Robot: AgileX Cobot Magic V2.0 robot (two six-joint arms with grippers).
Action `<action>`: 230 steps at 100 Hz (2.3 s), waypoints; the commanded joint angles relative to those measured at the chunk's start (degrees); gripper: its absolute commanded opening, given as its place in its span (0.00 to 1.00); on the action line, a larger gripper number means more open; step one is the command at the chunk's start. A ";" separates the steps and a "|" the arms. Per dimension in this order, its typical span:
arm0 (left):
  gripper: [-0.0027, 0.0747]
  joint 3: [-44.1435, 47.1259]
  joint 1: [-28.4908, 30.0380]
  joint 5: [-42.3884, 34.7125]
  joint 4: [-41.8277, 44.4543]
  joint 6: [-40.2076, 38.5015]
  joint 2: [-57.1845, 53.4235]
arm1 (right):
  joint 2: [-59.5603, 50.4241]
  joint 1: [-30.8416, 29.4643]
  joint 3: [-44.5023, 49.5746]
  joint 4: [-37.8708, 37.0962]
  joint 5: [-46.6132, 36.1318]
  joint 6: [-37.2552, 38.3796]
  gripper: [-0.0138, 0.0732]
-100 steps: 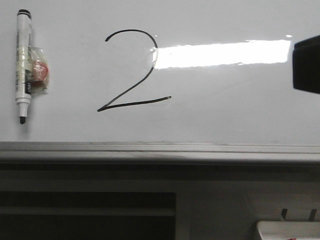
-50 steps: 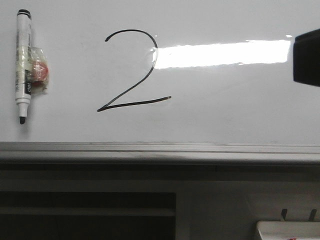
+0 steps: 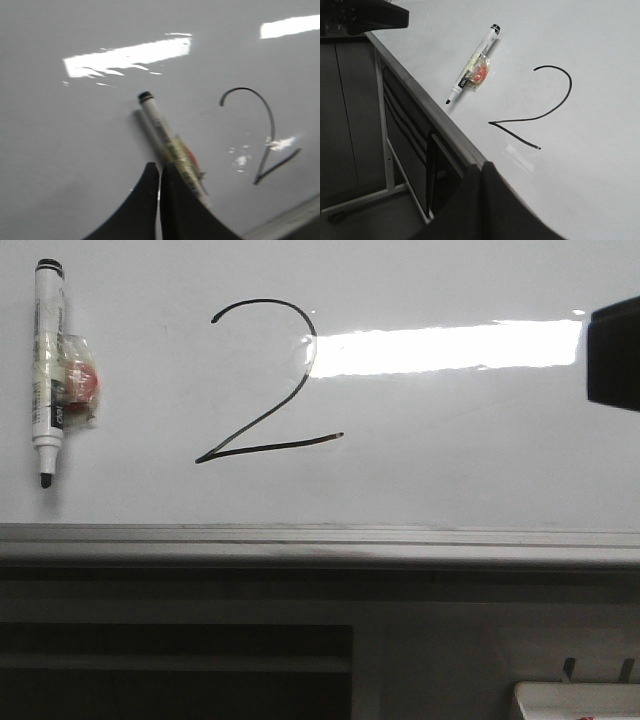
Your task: Write number 2 on whiteboard
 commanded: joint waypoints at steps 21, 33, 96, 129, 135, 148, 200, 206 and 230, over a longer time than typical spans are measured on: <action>0.01 8.01 16.83 -4.78 3.23 -0.43 -13.80 | 0.03 -0.27 -1.59 0.00 -4.57 -0.38 0.09; 0.01 11.56 21.31 -3.42 3.23 -0.89 -19.41 | 0.03 -0.27 -1.59 0.00 -4.57 -0.38 0.09; 0.01 11.59 24.85 16.93 2.33 -6.86 -21.76 | 0.03 -0.27 -1.59 0.00 -4.47 -0.38 0.09; 0.01 11.59 24.85 16.93 2.33 -6.76 -21.76 | 0.03 -0.27 -1.59 0.00 -4.47 -0.38 0.09; 0.01 11.59 24.85 16.93 2.33 -6.76 -21.76 | 0.03 -0.27 -1.59 0.00 -4.47 -0.38 0.09; 0.01 11.59 24.85 16.93 2.33 -6.76 -21.76 | 0.03 -0.27 -1.59 0.00 -4.47 -0.38 0.09; 0.01 11.59 24.85 16.93 2.33 -6.76 -21.76 | -1.94 -4.21 -1.23 -0.12 -5.33 1.51 0.09; 0.01 11.59 24.85 16.93 2.33 -6.76 -21.76 | -2.99 -7.00 -1.09 -1.33 -5.33 3.74 0.09; 0.01 11.59 24.85 16.93 2.29 -6.76 -21.76 | -10.55 -24.15 4.53 -5.29 -5.95 11.36 0.09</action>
